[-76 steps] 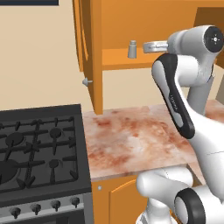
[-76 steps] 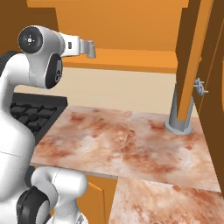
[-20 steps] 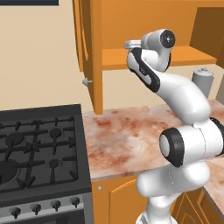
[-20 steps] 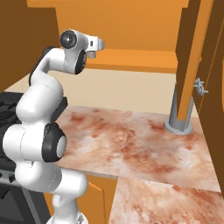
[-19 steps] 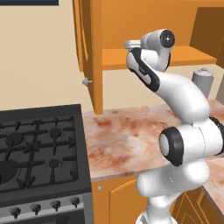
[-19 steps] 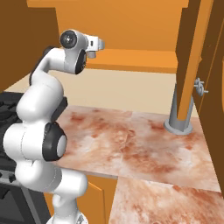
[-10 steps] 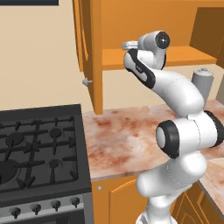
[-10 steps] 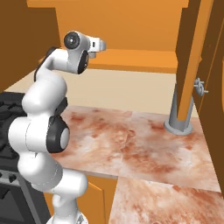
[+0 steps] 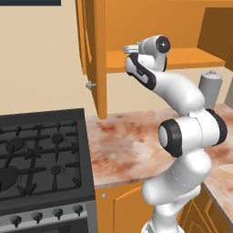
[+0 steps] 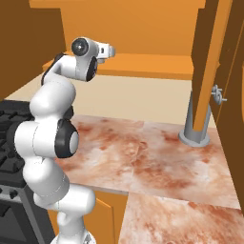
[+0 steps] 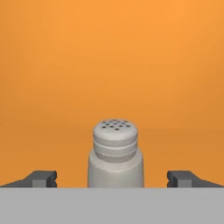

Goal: Retrieve the shaker from the cabinet and place it next the steak on a plate on the dining table.

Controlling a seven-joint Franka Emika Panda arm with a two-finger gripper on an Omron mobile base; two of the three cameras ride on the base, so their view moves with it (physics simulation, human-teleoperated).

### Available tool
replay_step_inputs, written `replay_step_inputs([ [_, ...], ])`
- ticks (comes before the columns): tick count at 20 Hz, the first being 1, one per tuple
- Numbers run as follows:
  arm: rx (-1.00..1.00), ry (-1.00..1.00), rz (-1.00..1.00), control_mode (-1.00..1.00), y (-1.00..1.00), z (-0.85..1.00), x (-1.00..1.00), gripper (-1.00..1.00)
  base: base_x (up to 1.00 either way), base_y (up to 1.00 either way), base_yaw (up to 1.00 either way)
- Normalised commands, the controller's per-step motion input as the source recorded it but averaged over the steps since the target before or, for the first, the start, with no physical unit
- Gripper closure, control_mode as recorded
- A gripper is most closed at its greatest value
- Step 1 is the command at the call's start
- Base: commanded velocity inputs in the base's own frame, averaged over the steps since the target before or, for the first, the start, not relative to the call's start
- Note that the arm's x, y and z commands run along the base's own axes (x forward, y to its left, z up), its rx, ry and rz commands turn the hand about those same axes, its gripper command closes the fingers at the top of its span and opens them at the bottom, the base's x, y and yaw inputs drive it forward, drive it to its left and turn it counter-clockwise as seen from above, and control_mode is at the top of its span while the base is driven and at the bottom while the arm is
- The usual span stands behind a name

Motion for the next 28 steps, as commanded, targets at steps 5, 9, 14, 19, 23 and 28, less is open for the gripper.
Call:
replay_step_inputs([
  [5, 0.0, 0.0, 0.0, -1.0, -0.02, -0.02, 0.14, -1.0, 0.0, 0.0, 0.0],
  [9, 0.0, 0.0, 0.0, -1.0, 0.13, -0.13, 0.29, 1.0, 0.0, 0.0, 0.0],
  [14, 0.0, 0.0, 0.0, -1.0, 0.23, -0.04, 0.15, 1.0, 0.0, 0.0, 0.0],
  [19, 0.01, -0.11, 0.0, -1.0, -0.14, 0.03, -0.69, 1.0, 0.0, 0.0, 0.0],
  [23, 0.09, -0.16, 0.0, -1.0, -0.64, 0.01, -1.0, 1.0, 0.0, 0.0, 0.0],
  [28, 0.11, -0.17, 0.0, -1.0, -0.93, 0.0, -1.0, 1.0, 0.0, 0.0, 0.0],
])
